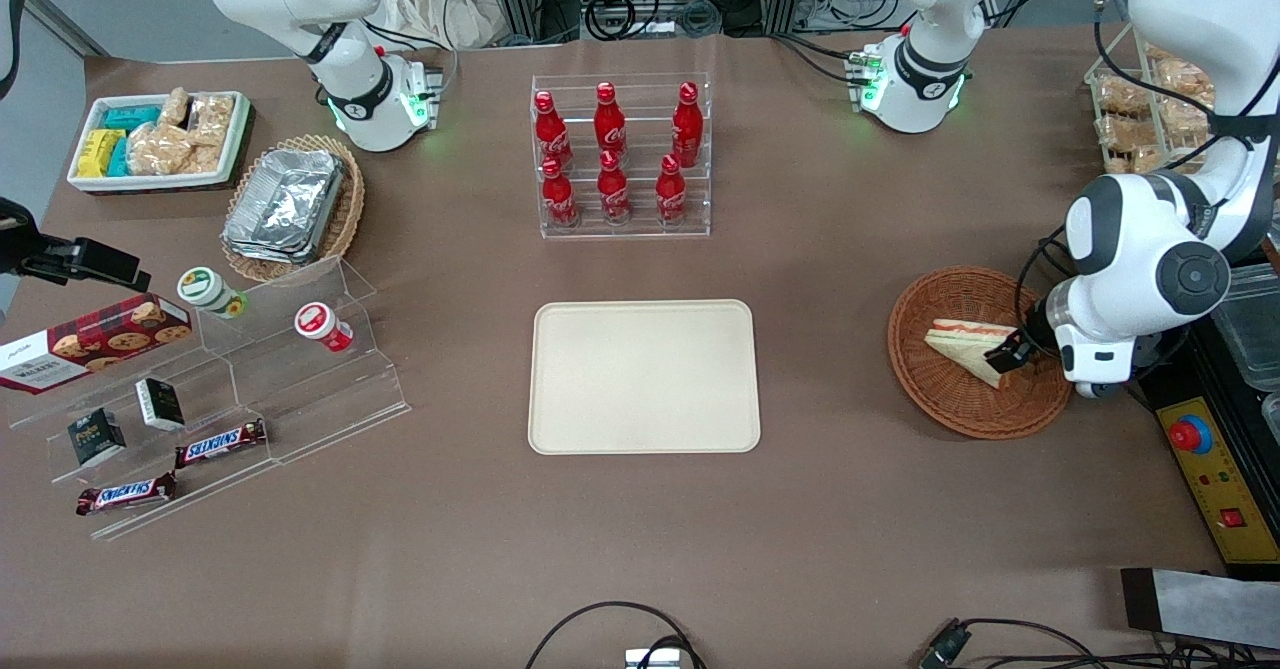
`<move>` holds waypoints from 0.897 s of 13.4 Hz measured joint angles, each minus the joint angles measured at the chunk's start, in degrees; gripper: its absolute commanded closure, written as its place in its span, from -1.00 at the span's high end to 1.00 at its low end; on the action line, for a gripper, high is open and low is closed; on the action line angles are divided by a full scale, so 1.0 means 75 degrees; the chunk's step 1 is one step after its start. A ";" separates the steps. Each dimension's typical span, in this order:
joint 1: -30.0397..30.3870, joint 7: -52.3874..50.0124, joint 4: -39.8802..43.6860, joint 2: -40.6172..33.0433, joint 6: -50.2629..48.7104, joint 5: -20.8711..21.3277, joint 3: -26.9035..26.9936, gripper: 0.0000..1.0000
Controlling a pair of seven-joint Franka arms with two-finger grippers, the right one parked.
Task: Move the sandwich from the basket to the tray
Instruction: 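Lower the left gripper and close it on the wrapped sandwich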
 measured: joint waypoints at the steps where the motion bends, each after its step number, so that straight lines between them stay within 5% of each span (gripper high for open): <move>1: 0.0001 0.0025 -0.0104 0.0001 0.0174 0.0000 0.0058 1.00; 7: 0.0000 -0.0009 -0.0600 0.0039 0.0961 -0.0030 0.0126 0.94; 12: -0.0013 -0.0377 -0.0605 0.0140 0.1020 -0.0056 0.0116 -0.49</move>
